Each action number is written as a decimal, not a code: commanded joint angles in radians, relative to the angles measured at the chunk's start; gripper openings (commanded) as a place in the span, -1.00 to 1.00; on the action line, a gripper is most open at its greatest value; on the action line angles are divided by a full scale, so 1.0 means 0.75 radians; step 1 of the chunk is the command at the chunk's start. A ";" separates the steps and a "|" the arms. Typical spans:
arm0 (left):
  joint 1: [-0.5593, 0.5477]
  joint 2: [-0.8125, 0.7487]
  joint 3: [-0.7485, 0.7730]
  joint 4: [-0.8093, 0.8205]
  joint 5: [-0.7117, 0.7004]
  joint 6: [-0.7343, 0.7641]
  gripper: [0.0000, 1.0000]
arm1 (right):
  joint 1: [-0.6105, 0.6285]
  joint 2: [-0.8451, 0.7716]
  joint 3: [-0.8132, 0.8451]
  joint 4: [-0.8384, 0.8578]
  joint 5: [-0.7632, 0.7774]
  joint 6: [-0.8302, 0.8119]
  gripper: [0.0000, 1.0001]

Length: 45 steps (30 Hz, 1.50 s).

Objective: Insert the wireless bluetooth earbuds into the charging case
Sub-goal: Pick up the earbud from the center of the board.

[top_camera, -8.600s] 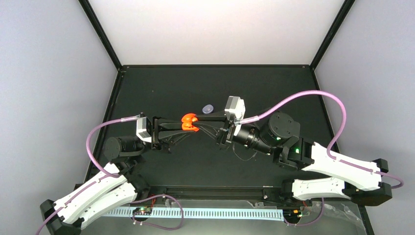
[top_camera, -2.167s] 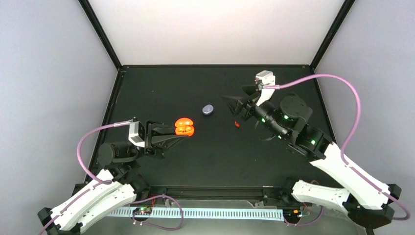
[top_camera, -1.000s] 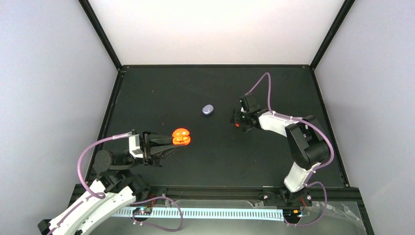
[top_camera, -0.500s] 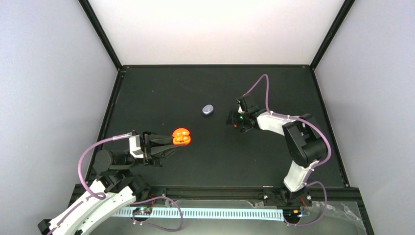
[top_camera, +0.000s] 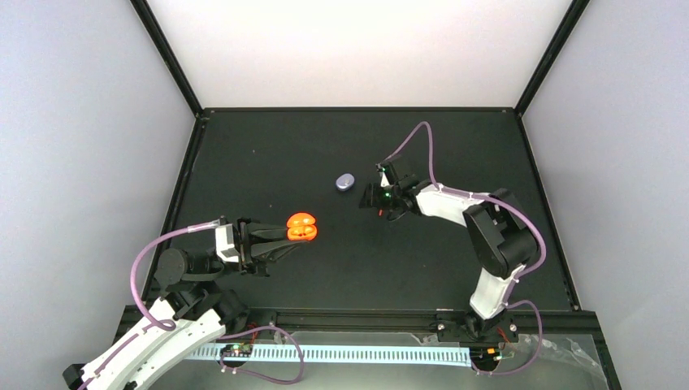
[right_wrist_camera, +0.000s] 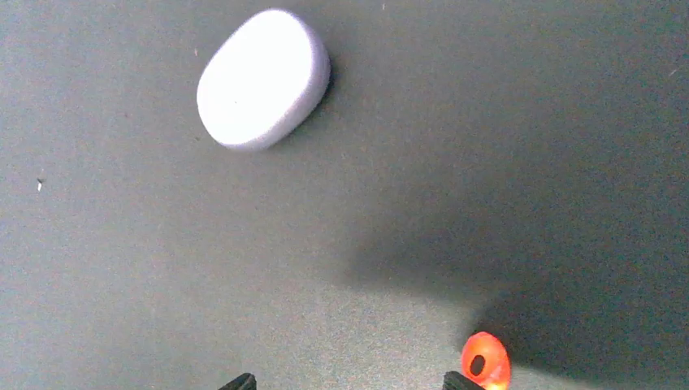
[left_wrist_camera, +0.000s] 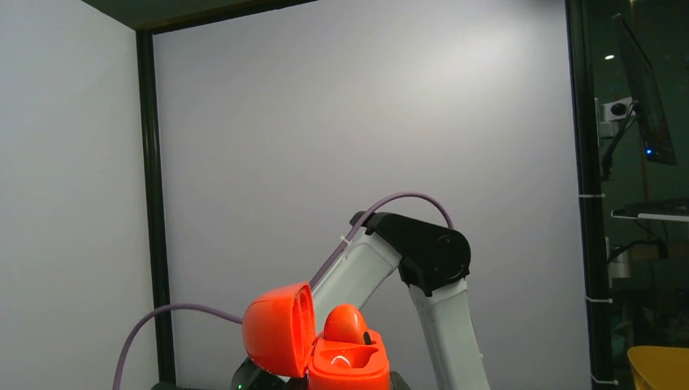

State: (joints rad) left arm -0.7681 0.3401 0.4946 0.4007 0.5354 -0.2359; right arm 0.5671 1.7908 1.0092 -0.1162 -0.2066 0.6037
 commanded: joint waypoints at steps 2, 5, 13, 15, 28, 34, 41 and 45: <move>-0.007 -0.014 -0.002 -0.016 0.004 0.025 -0.97 | -0.019 -0.096 0.025 -0.019 0.135 -0.075 0.19; -0.007 -0.016 -0.003 -0.016 0.006 0.022 -0.97 | -0.037 -0.049 0.104 -0.130 0.203 -0.106 0.18; -0.007 -0.037 -0.006 -0.042 -0.001 0.028 -0.97 | -0.028 0.046 0.222 -0.348 0.383 -0.177 -0.04; -0.007 -0.036 -0.008 -0.039 -0.001 0.030 -0.97 | -0.012 0.067 0.236 -0.390 0.406 -0.188 -0.07; -0.007 -0.067 -0.019 -0.044 0.006 0.028 -0.97 | 0.048 0.188 0.369 -0.549 0.446 -0.183 -0.10; -0.008 -0.085 -0.024 -0.065 0.003 0.038 -0.97 | 0.079 0.257 0.463 -0.661 0.523 -0.199 -0.25; -0.007 -0.113 -0.030 -0.076 0.002 0.049 -0.97 | 0.103 0.318 0.536 -0.753 0.548 -0.199 -0.31; -0.007 -0.116 -0.033 -0.072 0.006 0.050 -0.97 | 0.102 0.335 0.536 -0.764 0.533 -0.184 -0.31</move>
State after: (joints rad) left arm -0.7681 0.2657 0.4694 0.3504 0.5354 -0.2153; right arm 0.6392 2.0155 1.3926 -0.6445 0.1749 0.4648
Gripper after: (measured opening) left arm 0.168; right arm 0.346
